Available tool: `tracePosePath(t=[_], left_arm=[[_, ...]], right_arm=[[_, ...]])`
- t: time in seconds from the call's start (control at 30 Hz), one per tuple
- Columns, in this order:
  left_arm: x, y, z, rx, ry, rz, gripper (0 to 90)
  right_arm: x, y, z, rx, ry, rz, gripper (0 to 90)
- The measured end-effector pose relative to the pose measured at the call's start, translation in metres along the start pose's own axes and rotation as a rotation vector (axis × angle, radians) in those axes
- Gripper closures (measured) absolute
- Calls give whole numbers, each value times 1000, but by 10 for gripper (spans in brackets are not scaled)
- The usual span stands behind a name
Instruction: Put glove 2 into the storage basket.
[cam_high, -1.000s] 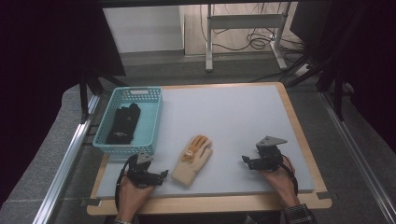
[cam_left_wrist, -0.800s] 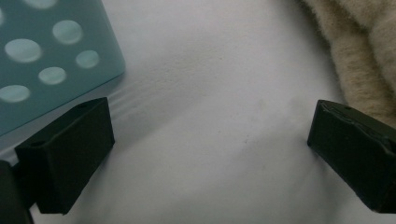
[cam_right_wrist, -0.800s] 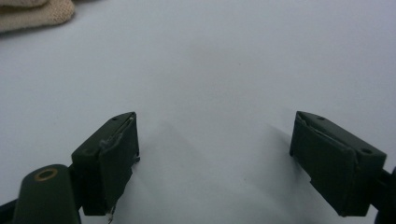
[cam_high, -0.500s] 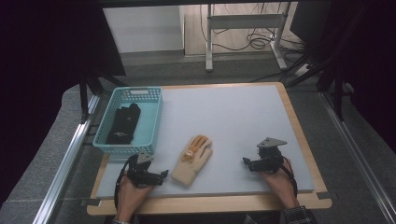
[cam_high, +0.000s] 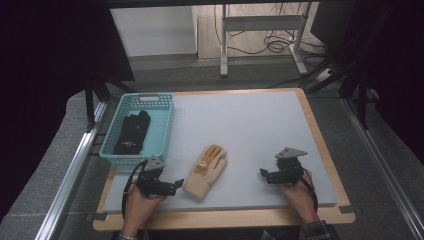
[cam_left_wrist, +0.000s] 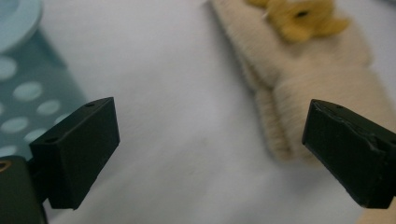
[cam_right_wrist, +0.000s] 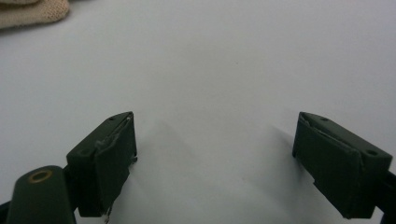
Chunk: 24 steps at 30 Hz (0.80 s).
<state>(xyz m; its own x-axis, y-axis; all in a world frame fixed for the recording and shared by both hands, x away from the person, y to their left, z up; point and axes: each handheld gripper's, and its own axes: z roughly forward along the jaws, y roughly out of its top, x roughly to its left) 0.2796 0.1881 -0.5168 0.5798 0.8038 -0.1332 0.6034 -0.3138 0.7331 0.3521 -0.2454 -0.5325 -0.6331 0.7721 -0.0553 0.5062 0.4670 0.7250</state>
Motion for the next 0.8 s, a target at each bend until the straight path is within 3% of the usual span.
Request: tracePosePath(t=[0.17, 0.4, 0.5, 0.8], left_arm=[[-12, 21, 6, 8, -55, 6, 24], [-41, 44, 36, 63, -101, 56, 11], [-48, 50, 48, 86, -96, 67, 12], [-63, 59, 76, 149, -21, 111, 25]], right_arm=[[0, 0, 0, 0, 0, 0, 133], [0, 0, 0, 0, 0, 2, 133], [0, 0, 0, 0, 0, 1, 133], [0, 0, 0, -1, 0, 1, 134]])
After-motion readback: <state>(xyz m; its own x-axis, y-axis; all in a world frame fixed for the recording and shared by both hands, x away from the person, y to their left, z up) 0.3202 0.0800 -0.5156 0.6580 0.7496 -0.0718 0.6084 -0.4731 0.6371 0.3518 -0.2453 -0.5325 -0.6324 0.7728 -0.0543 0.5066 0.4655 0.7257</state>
